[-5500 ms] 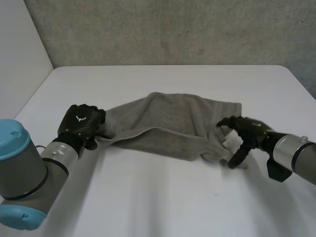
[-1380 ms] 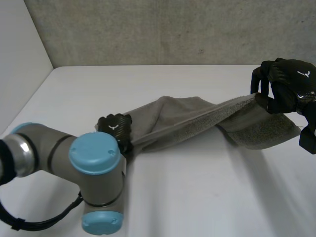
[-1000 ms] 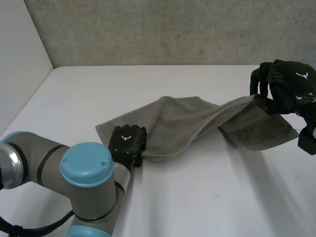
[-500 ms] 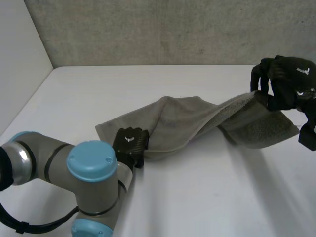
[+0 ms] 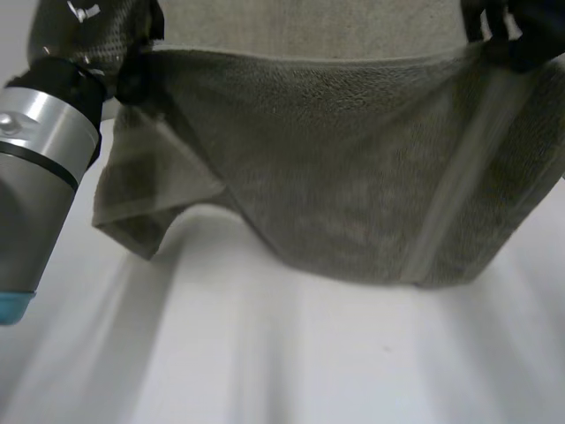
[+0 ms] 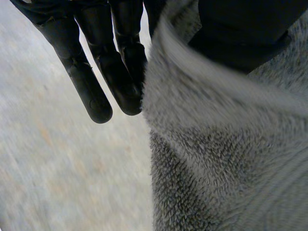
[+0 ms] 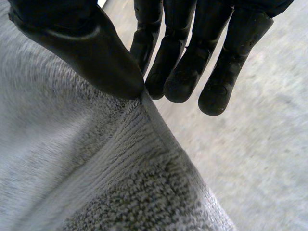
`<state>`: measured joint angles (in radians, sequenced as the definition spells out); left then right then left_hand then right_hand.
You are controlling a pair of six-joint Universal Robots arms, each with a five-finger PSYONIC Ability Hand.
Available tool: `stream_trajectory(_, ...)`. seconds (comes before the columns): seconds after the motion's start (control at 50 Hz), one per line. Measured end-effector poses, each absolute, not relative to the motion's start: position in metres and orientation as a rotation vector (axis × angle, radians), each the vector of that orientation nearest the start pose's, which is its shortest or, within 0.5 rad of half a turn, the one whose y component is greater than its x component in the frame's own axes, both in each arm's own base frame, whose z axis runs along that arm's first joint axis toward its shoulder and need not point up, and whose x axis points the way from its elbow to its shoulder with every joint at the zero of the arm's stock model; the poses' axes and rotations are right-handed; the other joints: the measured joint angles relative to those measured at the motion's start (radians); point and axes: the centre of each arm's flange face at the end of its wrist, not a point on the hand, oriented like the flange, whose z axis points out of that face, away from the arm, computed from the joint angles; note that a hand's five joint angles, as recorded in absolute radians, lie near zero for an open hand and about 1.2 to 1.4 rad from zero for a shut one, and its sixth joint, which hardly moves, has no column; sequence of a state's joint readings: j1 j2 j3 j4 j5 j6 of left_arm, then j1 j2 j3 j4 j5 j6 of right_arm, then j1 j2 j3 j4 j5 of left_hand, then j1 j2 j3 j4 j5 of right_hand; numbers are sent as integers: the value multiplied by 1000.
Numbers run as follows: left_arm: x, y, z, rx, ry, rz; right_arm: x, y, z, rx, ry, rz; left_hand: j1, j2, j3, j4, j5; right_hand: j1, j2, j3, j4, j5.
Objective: Fold the towel.
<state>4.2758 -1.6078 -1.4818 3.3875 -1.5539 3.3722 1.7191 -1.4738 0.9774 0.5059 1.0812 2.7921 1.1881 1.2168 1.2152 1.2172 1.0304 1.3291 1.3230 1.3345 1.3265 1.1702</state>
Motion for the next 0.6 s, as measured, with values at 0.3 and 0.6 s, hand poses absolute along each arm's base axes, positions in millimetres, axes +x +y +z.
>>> stream_trajectory(0.3, -265, -363, 246, 843, 2121, -2173, 279, -326, 298, -1398, 2089, -2013, 0, 0, 0, 0, 0, 1, 0, 0, 0, 7)
stream_trajectory(0.6, -270, -377, 410, 525, 1070, -2913, 281, -328, 429, -766, 1182, -3076, 6, 0, 1, 1, 0, 15, 0, 0, 0, 21)
